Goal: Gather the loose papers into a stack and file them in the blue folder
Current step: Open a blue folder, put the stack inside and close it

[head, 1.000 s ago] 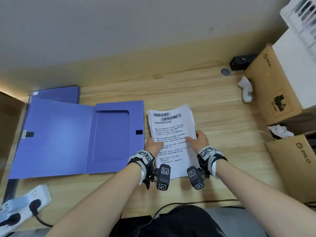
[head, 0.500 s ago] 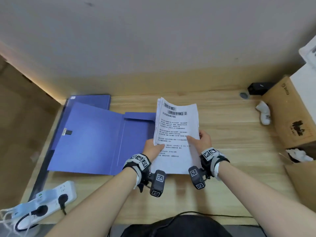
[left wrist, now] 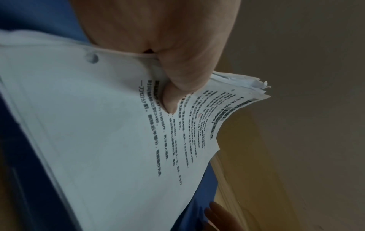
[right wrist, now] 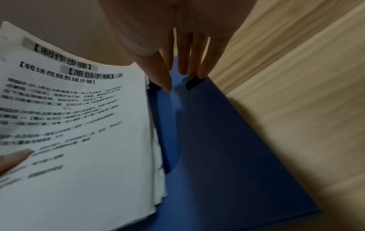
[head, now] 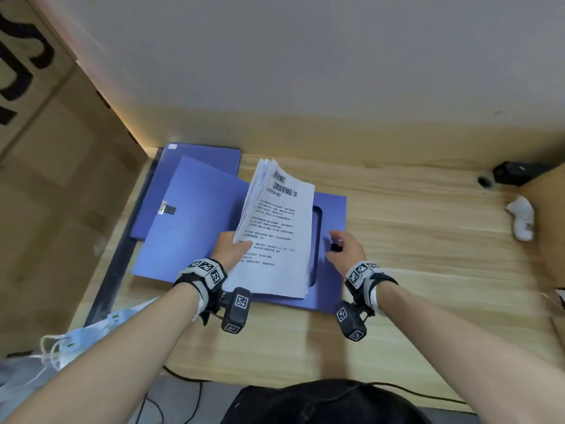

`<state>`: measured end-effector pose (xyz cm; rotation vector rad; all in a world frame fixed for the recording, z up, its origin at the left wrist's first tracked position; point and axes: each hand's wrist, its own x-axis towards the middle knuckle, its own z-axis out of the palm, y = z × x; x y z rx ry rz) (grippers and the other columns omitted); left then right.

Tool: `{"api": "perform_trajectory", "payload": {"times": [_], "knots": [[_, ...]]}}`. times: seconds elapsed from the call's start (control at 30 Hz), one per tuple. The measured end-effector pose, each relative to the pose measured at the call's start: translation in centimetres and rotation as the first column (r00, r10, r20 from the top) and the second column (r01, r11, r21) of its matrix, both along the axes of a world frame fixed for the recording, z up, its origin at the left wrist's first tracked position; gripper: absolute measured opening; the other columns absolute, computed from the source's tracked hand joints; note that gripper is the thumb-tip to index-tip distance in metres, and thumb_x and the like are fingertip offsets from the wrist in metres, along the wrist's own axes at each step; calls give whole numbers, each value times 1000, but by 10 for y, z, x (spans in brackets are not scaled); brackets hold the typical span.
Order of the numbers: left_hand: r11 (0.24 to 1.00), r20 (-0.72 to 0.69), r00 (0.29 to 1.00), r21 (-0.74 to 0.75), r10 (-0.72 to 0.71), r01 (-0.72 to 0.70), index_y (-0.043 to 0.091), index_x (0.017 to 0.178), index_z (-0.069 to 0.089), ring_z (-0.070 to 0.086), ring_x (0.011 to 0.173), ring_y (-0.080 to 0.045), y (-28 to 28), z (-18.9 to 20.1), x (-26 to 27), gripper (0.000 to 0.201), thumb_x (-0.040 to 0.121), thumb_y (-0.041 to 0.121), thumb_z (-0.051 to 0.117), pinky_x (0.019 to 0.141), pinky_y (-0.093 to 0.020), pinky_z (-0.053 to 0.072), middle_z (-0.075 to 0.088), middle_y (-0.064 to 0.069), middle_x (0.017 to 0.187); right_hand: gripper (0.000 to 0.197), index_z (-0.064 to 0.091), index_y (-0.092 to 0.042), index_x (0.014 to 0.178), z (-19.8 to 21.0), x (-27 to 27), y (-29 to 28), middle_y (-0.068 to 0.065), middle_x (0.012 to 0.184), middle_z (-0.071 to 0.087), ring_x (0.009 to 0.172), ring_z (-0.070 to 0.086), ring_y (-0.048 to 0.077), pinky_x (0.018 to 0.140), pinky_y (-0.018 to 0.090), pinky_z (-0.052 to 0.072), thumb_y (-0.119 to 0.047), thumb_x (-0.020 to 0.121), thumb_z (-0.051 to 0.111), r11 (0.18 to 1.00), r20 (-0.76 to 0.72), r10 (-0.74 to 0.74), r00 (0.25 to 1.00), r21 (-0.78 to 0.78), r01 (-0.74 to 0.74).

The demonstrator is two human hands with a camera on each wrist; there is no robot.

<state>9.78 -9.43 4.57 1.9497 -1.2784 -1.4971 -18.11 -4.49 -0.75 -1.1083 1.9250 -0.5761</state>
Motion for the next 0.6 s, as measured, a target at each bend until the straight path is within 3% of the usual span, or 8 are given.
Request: {"api": "perform_trajectory", "payload": {"times": [0.1, 0.17, 0.23, 0.3, 0.37, 0.53, 0.6], "knots": [[1000, 77, 997, -10, -11, 12, 12, 100, 71, 70, 94, -31, -10, -8, 34, 16, 86, 13, 65, 90, -46, 56, 74, -14, 100, 60, 49, -10, 142, 5, 8, -1, 9, 146, 49, 133, 50, 27, 109, 34, 41, -3, 83, 61, 983, -146, 180, 973, 50, -174], [999, 159, 987, -34, -25, 31, 13, 98, 71, 70, 93, -32, -19, -14, 57, 15, 85, 14, 65, 89, -47, 57, 74, -13, 98, 58, 48, -6, 141, 7, 13, -3, 12, 146, 49, 132, 49, 30, 110, 36, 40, -4, 83, 59, 966, -245, 254, 936, 101, -236], [998, 263, 964, -37, -33, 44, 11, 99, 70, 68, 89, -33, -28, -15, 75, 16, 86, 14, 63, 84, -41, 56, 72, -14, 94, 59, 47, -7, 142, 7, 16, -5, 11, 147, 49, 132, 49, 29, 108, 36, 40, -5, 84, 58, 964, -293, 261, 920, 124, -234], [997, 397, 916, -20, -61, 75, 7, 92, 67, 62, 77, -32, -34, -14, 89, 10, 89, 13, 59, 69, -33, 49, 65, -13, 83, 62, 43, -11, 146, 6, 18, -7, 7, 152, 45, 136, 46, 26, 110, 35, 39, -9, 85, 57, 963, -324, 262, 909, 152, -224], [994, 476, 875, -24, -84, 109, 3, 89, 66, 57, 69, -33, -43, -15, 99, 14, 89, 14, 57, 61, -33, 44, 62, -14, 76, 61, 43, -14, 146, 6, 20, -9, 6, 149, 48, 133, 49, 27, 108, 36, 41, -11, 86, 55, 963, -350, 256, 901, 171, -208], [982, 560, 820, -49, -123, 181, 7, 82, 63, 51, 61, -31, -54, -15, 103, 14, 90, 11, 53, 57, -31, 42, 57, -13, 69, 57, 48, -21, 141, 6, 25, -11, 9, 134, 61, 119, 59, 32, 95, 36, 48, -16, 84, 53, 973, -375, 208, 903, 173, -152], [978, 571, 809, -48, -140, 203, 8, 82, 64, 53, 63, -32, -53, -17, 100, 14, 90, 12, 53, 58, -32, 44, 58, -11, 69, 58, 48, -21, 142, 5, 27, -11, 8, 137, 59, 121, 58, 32, 96, 36, 48, -17, 85, 52, 972, -380, 205, 902, 184, -144]]}}
